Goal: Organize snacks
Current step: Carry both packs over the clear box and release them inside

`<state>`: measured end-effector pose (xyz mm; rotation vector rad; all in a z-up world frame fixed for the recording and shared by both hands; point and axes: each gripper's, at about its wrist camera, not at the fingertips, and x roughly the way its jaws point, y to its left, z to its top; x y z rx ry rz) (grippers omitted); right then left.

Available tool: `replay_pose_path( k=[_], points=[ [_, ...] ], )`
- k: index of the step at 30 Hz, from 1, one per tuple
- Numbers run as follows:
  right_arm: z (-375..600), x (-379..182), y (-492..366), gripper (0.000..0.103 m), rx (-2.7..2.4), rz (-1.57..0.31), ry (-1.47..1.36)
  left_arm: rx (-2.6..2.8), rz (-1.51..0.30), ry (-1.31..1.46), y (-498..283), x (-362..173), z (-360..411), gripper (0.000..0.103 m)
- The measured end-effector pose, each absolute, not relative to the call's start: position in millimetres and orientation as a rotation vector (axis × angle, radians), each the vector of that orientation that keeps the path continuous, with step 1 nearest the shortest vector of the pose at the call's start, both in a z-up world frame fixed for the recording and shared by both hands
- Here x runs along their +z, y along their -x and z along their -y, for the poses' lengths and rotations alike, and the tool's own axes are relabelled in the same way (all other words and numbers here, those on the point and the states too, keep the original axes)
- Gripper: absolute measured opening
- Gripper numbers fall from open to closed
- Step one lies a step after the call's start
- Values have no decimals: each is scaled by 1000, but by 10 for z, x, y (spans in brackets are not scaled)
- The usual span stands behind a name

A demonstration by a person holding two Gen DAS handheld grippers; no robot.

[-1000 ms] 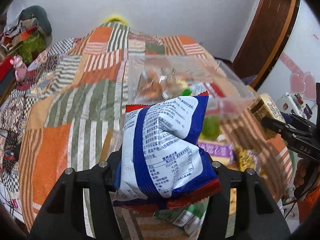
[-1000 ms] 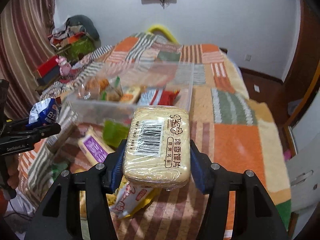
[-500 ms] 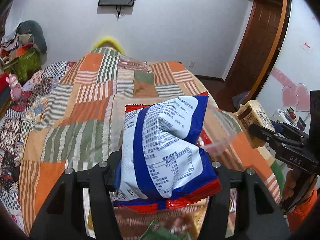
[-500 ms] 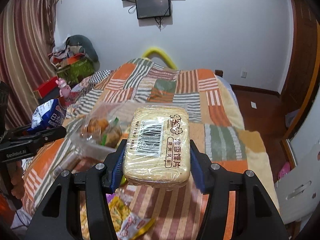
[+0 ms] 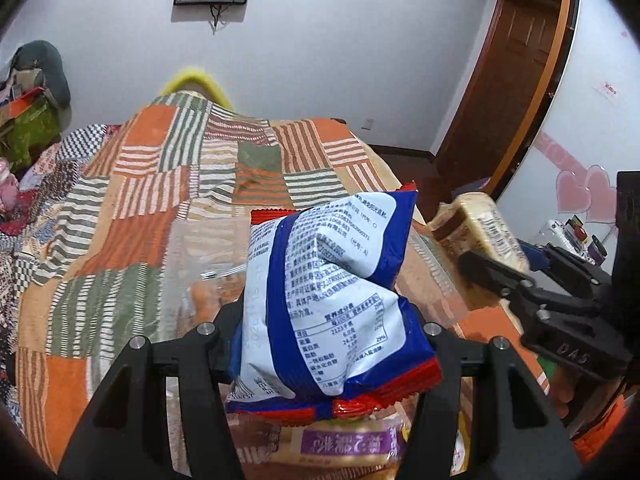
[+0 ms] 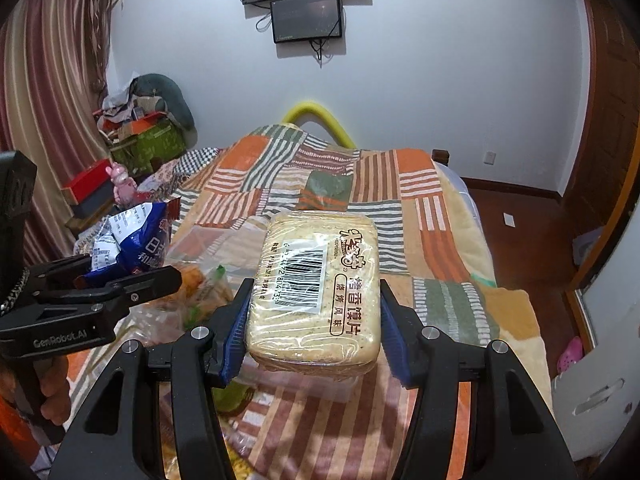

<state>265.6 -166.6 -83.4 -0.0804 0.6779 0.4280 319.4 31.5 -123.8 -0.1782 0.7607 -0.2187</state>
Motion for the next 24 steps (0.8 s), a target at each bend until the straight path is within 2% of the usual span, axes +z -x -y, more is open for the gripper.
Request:
replay_pose_path(
  k=[24],
  points=[
    [1476,-1193,-3166,54,446,-810,132,-226,-874,168,-3867,-1600,-289,57]
  ],
)
